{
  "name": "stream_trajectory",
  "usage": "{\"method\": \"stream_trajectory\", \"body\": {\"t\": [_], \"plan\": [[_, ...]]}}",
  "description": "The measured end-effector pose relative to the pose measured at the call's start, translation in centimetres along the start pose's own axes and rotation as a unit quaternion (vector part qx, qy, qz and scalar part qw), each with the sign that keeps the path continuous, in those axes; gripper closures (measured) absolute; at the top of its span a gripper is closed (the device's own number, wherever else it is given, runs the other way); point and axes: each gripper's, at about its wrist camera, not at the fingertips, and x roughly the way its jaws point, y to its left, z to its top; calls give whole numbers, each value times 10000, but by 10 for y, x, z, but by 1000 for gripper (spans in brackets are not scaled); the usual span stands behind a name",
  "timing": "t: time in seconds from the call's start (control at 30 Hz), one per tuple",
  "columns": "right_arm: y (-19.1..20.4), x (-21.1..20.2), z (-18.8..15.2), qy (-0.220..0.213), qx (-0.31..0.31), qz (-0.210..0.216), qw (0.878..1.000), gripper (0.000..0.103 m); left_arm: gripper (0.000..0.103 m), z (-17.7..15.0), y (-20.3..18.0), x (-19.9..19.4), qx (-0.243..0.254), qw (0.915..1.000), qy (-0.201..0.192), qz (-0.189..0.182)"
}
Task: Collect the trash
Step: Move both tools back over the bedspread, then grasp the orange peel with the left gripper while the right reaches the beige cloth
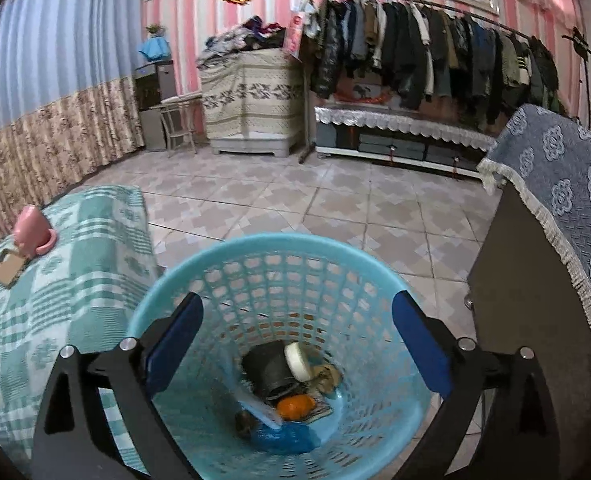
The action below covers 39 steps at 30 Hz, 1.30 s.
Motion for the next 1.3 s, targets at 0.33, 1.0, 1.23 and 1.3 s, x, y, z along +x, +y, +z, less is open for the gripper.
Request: {"method": "stream_trajectory", "body": {"t": [0.33, 1.0, 1.23, 1.3], "plan": [[61, -38, 1, -393, -476, 370, 9974, 6, 5, -17, 85, -59, -455, 9970, -215, 589], [194, -46, -36, 72, -1845, 1449, 9721, 5, 5, -74, 255, -94, -1377, 9708, 37, 1962], [225, -24, -49, 371, -2026, 1516, 9667, 5, 5, -94, 300, -77, -1543, 9633, 335, 2171], [234, -20, -52, 399, -2131, 1469, 9651, 5, 5, -99, 312, -66, -1495, 9605, 561, 2279]]}}
